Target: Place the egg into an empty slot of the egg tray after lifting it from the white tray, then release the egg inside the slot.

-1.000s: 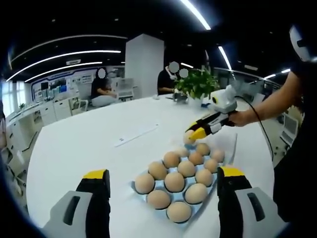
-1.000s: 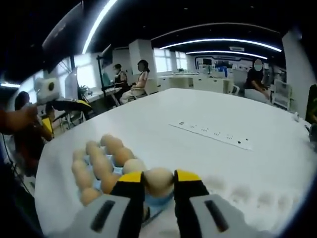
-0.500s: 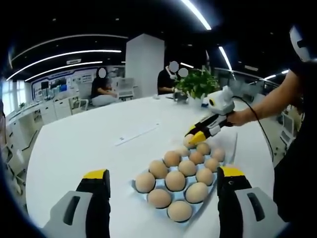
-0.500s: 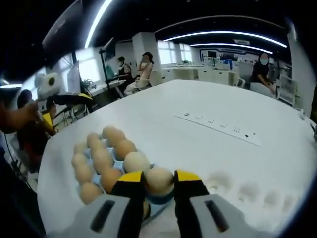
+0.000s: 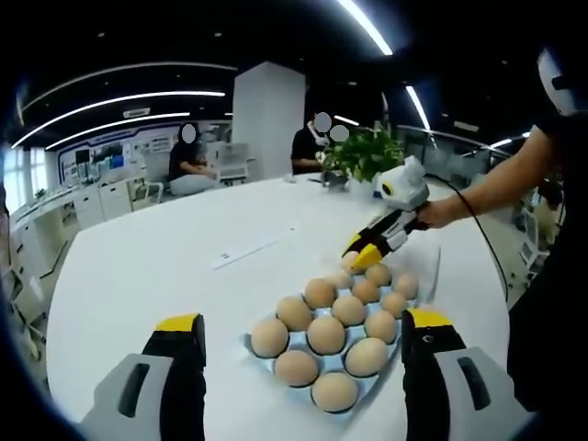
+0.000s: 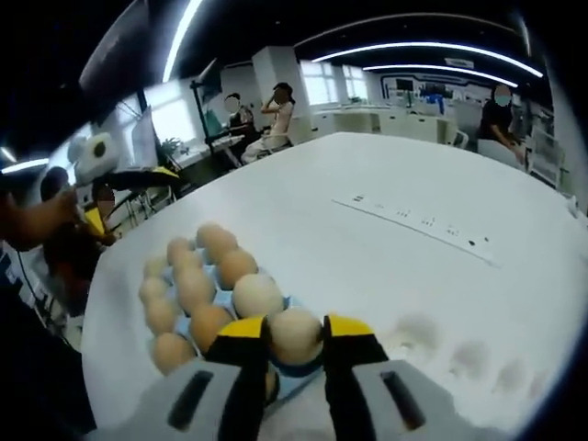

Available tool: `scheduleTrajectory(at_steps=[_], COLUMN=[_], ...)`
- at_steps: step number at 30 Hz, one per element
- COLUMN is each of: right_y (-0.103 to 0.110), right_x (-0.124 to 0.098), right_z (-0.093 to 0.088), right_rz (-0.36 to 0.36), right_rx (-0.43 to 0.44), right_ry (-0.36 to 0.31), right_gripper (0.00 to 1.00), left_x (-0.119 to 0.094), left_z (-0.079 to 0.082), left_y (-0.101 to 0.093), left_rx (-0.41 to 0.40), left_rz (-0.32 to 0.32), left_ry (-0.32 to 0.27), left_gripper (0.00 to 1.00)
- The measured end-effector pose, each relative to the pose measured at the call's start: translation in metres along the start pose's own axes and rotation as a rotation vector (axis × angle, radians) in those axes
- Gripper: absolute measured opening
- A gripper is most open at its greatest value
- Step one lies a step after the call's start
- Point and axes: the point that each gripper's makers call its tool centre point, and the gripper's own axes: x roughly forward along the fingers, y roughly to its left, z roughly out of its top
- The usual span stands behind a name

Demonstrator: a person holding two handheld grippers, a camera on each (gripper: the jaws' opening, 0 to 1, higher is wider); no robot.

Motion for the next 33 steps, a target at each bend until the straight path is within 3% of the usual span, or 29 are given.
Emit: scheduleTrajectory(at_steps=[14, 28, 33], right_y=[0.0011, 0.0019, 0.0024], right_x=[0.0051, 0.0058, 0.0049], right_z=[-0.0049, -0.0056, -0.0054], right_rz=[0.062, 0.072, 0.07], right_rx=[-0.003, 0.017, 0.024], right_ry=[0.088, 0.071, 0.019], right_gripper=[0.23, 0.23, 0.24], left_x=[0.0019, 0.0046, 0.0044], left_z=[0.0007, -0.0004, -0.0011], left_y=[-0.0001, 0.0002, 0.0016], left_rx=[0.006, 0.004, 0.002], left_rz=[-0.007, -0.01, -0.006], left_ry=[0.002, 0.011, 0.011], left_gripper=[0.87, 0.87, 0.87])
